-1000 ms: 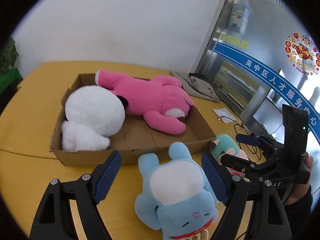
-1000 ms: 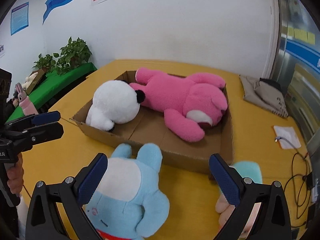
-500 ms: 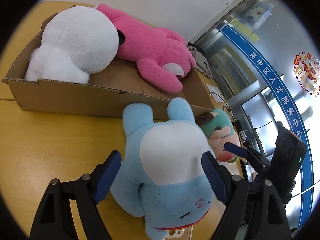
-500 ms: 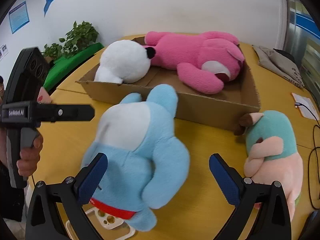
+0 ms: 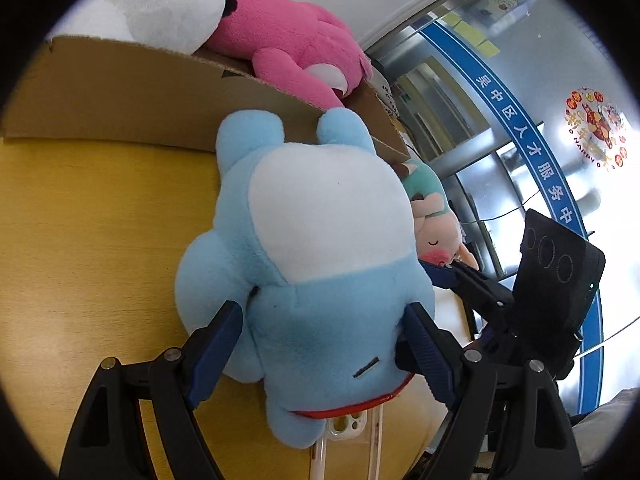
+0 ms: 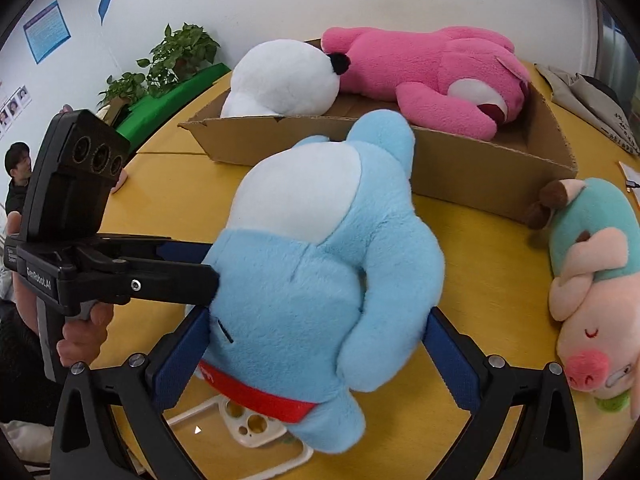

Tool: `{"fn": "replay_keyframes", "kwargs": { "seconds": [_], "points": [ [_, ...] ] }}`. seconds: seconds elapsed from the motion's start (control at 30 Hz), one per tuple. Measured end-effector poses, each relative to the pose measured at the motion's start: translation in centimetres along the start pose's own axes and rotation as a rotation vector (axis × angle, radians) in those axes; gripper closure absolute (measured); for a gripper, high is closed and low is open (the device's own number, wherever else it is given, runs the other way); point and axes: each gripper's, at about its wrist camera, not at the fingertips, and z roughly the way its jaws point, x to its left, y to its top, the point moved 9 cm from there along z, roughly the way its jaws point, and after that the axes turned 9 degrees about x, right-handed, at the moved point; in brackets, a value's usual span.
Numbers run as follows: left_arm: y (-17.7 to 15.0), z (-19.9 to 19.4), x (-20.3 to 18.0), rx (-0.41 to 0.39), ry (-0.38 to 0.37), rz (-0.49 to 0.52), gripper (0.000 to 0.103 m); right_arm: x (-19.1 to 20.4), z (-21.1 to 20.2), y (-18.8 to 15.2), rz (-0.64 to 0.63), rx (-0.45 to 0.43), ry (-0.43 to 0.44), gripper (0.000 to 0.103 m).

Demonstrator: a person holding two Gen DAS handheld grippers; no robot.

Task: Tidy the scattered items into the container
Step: 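Close both tools on the light-blue toy and lift it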

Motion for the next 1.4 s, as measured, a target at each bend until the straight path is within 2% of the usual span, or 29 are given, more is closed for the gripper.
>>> {"fn": "replay_keyframes", "kwargs": {
  "seconds": [0.13, 0.3, 0.43, 0.5, 0.6, 0.7, 0.8, 0.93, 1.0, 1.07, 1.2, 1.4],
  "points": [
    [0.2, 0.4, -0.5, 0.006, -0.041, -0.004, 0.02, -0.8, 0.3, -0.1, 0.026, 0.018, 0.061, 0.0],
    [0.6, 0.4, -1.0, 0.012, -0.058, -0.001, 0.02, -1.4, -1.0, -0.2, -0.003, 0.001, 0.053, 0.0],
    [0.6, 0.2, -1.0, 0.015, -0.062, 0.007, 0.02, -4.0, -2.6, 0.4, 0.069, -0.037, 0.0, 0.0],
    [0.6, 0.1, -1.0, 0.014, -0.059, 0.013, 0.02, -4.8, -2.6, 0.4, 0.097, -0.029, -0.012, 0.0],
    [0.7, 0.3, -1.4, 0.018, -0.041, 0.024, 0.021, -4.1, -1.9, 0.5, 0.098, -0.014, 0.024, 0.0],
    [0.8, 0.2, -1.4, 0.024, -0.044, 0.024, 0.027, -3.0, -1.5, 0.5, 0.083, -0.014, 0.048, 0.001],
    [0.7, 0.2, -1.5, 0.031, -0.061, 0.025, 0.029, -2.5, -1.5, 1.0, 0.104, -0.011, 0.149, 0.001],
    [0.7, 0.5, -1.9, 0.042, -0.06, 0.043, 0.029, -3.8, -0.6, 2.6, 0.154, 0.004, 0.118, 0.0],
    [0.7, 0.7, -1.9, 0.039, -0.048, 0.042, 0.029, -4.0, 0.5, 3.6, 0.176, 0.03, 0.168, 0.0],
    [0.7, 0.8, -1.7, 0.036, -0.034, 0.033, 0.022, -3.5, 1.9, 4.2, 0.174, 0.067, 0.206, 0.0],
    [0.4, 0.9, -1.5, 0.038, -0.039, 0.018, 0.023, -1.9, 3.8, 4.2, 0.137, 0.097, 0.231, 0.0],
    [0.0, 0.3, -2.4, 0.029, -0.037, 0.021, 0.037, -1.6, 2.7, 4.0, 0.129, 0.045, 0.26, 0.012]
  ]
}}
